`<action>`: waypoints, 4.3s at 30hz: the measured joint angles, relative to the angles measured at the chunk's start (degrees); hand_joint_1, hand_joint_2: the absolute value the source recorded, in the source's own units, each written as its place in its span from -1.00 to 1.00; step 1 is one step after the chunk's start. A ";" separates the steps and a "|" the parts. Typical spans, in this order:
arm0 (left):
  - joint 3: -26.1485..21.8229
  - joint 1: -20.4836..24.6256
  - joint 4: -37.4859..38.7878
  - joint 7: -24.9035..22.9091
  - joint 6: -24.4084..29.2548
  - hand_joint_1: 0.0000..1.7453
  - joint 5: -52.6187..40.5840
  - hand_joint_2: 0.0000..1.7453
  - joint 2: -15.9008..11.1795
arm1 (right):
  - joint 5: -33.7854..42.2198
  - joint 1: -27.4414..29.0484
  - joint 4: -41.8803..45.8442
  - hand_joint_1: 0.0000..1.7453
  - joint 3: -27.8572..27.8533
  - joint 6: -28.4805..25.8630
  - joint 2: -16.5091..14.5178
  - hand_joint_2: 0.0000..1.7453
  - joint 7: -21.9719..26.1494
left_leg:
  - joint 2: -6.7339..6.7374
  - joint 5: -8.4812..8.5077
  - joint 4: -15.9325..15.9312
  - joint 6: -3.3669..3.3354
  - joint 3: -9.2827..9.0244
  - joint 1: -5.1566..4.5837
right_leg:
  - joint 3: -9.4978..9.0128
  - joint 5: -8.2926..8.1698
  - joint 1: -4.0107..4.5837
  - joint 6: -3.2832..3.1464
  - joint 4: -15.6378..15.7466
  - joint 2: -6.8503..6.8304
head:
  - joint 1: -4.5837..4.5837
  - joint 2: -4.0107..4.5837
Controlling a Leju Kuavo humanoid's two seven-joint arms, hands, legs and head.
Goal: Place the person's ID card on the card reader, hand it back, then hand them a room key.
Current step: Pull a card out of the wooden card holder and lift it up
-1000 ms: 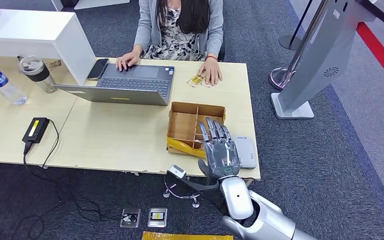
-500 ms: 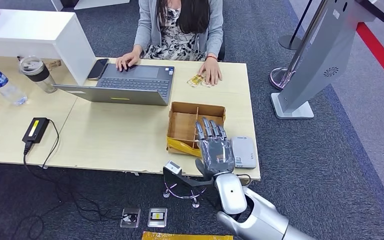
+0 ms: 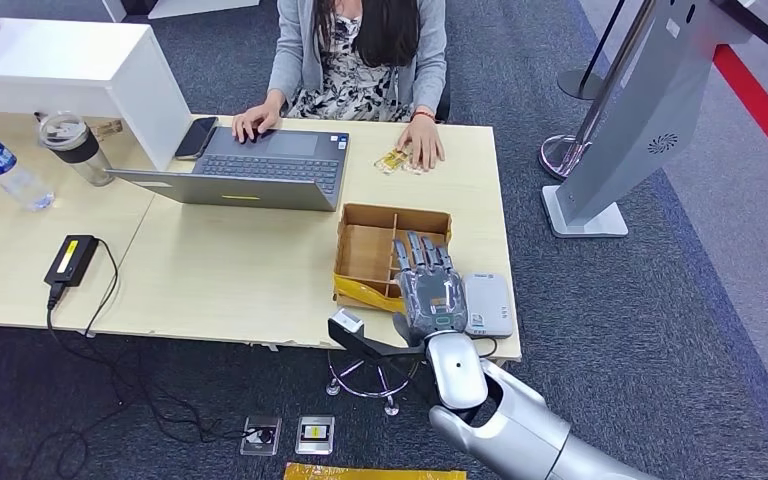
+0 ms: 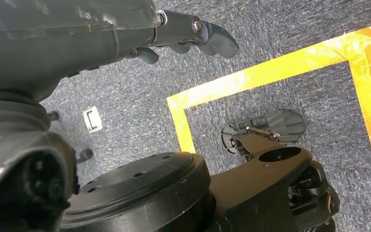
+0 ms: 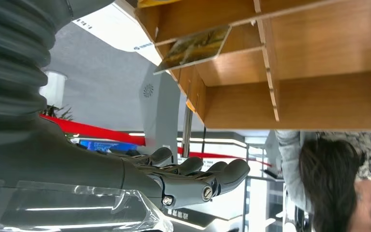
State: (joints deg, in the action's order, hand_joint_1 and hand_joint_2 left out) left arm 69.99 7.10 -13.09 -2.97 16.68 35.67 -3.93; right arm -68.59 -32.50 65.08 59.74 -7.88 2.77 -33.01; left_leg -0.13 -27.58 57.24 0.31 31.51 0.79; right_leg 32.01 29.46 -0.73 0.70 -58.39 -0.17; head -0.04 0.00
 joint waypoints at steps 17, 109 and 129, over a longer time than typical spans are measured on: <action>0.00 -0.02 0.00 0.00 -0.37 -1.00 -0.17 -1.00 0.00 | 1.77 -2.03 -1.33 -1.00 -0.15 3.71 0.00 1.00 -0.89 | 0.00 0.00 0.00 0.00 -0.01 0.00 | 0.00 0.00 0.00 0.00 0.00 0.00 | -0.01 0.00; 0.00 -0.08 0.00 -0.50 0.50 -1.00 0.87 -1.00 -0.01 | 10.85 -6.46 -14.48 1.00 2.77 -1.04 -2.86 1.00 2.14 | 0.00 0.00 0.01 0.00 -0.01 0.00 | 0.01 0.00 0.00 0.00 0.00 0.01 | 0.00 0.00; 0.02 -0.08 0.00 -0.32 0.06 -1.00 -0.46 -1.00 0.02 | 6.29 -13.43 -9.13 1.00 2.72 -10.71 -4.66 1.00 4.87 | 0.00 0.02 0.00 0.03 0.00 0.00 | 0.01 0.00 0.00 0.00 -0.01 0.00 | 0.00 0.00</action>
State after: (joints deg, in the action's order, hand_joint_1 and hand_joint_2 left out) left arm 70.00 7.03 -13.09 -3.29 16.74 35.21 -3.91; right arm -62.30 -45.93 55.95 62.45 -18.59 -1.89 -28.14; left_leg -0.13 -27.55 57.24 0.35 31.51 0.80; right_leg 32.01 29.45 -0.73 0.70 -58.40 -0.17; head -0.04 0.00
